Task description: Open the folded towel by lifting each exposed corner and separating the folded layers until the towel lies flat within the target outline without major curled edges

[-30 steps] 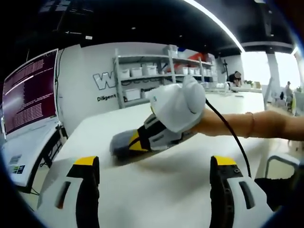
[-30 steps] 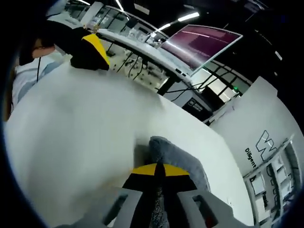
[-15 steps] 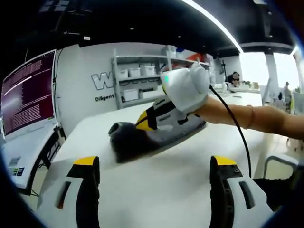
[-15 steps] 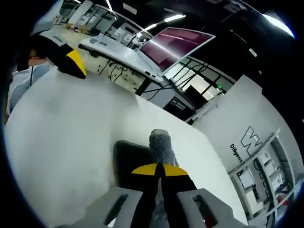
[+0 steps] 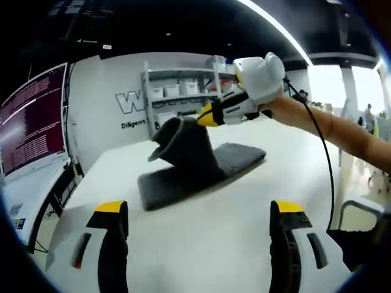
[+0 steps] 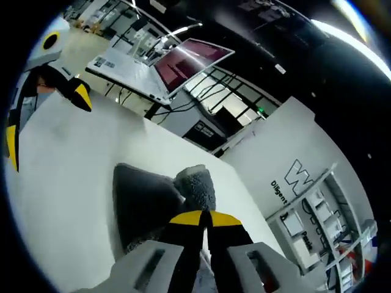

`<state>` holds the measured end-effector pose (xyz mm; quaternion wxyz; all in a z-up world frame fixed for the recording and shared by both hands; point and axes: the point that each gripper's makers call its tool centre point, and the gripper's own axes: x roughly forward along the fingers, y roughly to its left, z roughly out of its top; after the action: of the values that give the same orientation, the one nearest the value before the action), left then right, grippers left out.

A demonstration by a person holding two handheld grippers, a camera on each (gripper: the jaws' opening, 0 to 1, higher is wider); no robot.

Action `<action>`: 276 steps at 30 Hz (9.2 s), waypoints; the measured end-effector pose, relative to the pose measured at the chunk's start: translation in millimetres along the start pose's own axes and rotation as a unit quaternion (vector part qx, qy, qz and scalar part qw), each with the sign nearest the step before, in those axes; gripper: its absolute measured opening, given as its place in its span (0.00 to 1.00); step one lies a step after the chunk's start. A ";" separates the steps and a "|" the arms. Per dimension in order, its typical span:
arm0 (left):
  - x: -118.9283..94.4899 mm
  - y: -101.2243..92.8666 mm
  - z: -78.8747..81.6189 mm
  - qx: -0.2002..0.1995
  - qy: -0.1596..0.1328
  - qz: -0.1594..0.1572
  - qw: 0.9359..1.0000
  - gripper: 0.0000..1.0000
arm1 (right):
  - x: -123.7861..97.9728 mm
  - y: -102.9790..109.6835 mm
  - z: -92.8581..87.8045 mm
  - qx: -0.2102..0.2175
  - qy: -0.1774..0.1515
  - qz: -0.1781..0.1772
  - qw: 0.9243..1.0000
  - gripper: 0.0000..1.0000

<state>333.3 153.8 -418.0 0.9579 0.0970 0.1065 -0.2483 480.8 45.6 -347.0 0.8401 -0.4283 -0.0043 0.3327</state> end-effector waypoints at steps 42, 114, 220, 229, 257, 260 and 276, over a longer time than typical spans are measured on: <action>23.5 -31.0 14.3 0.025 0.009 -0.027 0.999 0.94 | -176.5 -178.5 -182.5 0.009 0.167 -0.195 0.967 0.00; 47.8 -19.0 9.9 0.015 0.020 -0.017 1.000 0.94 | -287.4 -117.5 -475.8 0.295 0.375 -0.261 0.839 0.18; 255.8 161.5 -25.8 -0.014 0.126 0.023 0.992 0.14 | -227.7 -180.7 -427.3 0.349 0.268 -0.113 0.891 0.80; 254.0 162.7 -28.0 0.003 0.129 0.029 0.991 0.05 | -214.7 -193.1 -429.1 0.354 0.259 -0.121 0.890 0.72; 250.9 170.0 -31.8 -0.021 0.121 0.035 0.992 0.15 | -155.1 -219.5 -497.6 0.334 0.304 -0.180 0.874 0.00; 250.8 167.8 -31.9 -0.018 0.124 0.037 0.991 0.14 | -168.7 -228.0 -498.6 0.336 0.285 -0.210 0.873 0.00; 254.2 159.4 -31.1 0.003 0.120 0.025 0.992 0.02 | -202.8 -253.2 -481.1 0.357 0.191 -0.275 0.872 0.00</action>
<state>624.6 182.4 -490.7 0.9439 0.1313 0.2178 -0.2106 604.2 -517.6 -412.2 0.9779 -0.1356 0.1574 -0.0213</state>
